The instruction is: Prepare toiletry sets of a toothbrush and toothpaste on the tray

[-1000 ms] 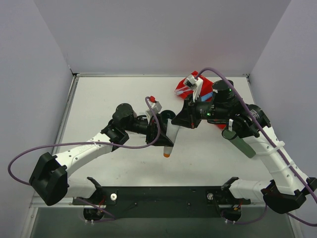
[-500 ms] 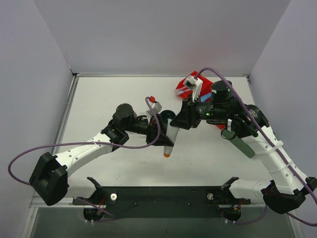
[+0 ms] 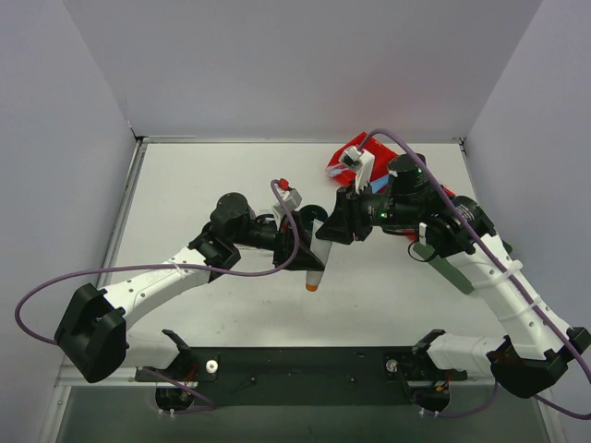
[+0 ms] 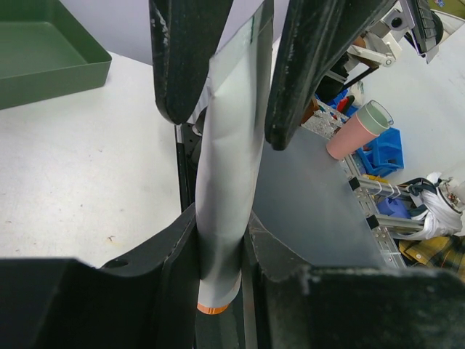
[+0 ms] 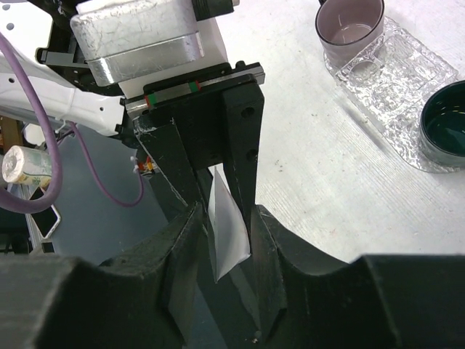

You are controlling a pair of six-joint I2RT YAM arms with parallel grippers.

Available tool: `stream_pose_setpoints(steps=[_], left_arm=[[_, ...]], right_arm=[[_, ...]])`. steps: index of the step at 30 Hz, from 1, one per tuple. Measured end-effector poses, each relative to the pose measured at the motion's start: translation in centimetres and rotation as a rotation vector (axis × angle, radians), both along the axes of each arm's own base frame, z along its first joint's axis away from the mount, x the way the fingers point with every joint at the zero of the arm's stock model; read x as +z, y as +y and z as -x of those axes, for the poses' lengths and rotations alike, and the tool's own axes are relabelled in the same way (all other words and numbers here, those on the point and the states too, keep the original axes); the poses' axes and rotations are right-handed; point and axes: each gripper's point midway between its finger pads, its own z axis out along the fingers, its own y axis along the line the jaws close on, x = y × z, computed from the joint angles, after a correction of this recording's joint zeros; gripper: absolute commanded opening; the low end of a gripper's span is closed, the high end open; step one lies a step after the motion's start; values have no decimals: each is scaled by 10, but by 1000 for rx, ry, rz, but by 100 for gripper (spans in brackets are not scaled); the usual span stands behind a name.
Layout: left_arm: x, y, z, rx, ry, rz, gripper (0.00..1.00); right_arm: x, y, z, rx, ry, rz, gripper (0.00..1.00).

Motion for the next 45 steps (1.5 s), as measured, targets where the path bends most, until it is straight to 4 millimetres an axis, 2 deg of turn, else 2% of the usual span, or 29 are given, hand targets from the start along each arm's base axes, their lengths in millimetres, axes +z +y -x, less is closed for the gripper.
stream_pose_setpoints(steps=[6,7,9,11,12,19,23,27,31,35,37,40,45], left_arm=[[0,0,-1,4,1,-2,24],[-1,0,-1,8,2,-3,28],[-1,0,-2,10,2,-4,52],[-1,-1,-2,12,-5,-3,68],[-2,-1,-2,14,-9,-3,71],[-14,2,-9,60,-5,-53,76],[-13,13,-29,160,-32,-77,77],[1,45,-73,387,-85,-81,77],[16,100,-130,721,-126,-95,77],[14,150,-172,1032,-135,-190,77],[8,167,-182,1137,-140,-247,77],[0,187,-186,1235,-152,-314,77],[4,199,-186,1289,-180,-330,77]], right_arm=[[-1,0,-2,-14,-1,5,15],[-1,0,-2,-17,0,5,8],[-1,0,-2,-19,-1,7,0],[-2,0,-3,-28,-4,11,0],[-2,-1,-4,-34,-4,14,0],[-17,-3,-11,-77,-24,64,0],[-20,-7,-16,-114,-77,99,0],[-15,-11,-20,-155,-174,132,0],[-11,-7,-22,-180,-297,172,0],[-15,-1,-32,-214,-388,195,0],[-21,1,-44,-251,-421,200,0],[-29,6,-59,-277,-456,206,0],[-34,15,-92,-309,-443,167,0]])
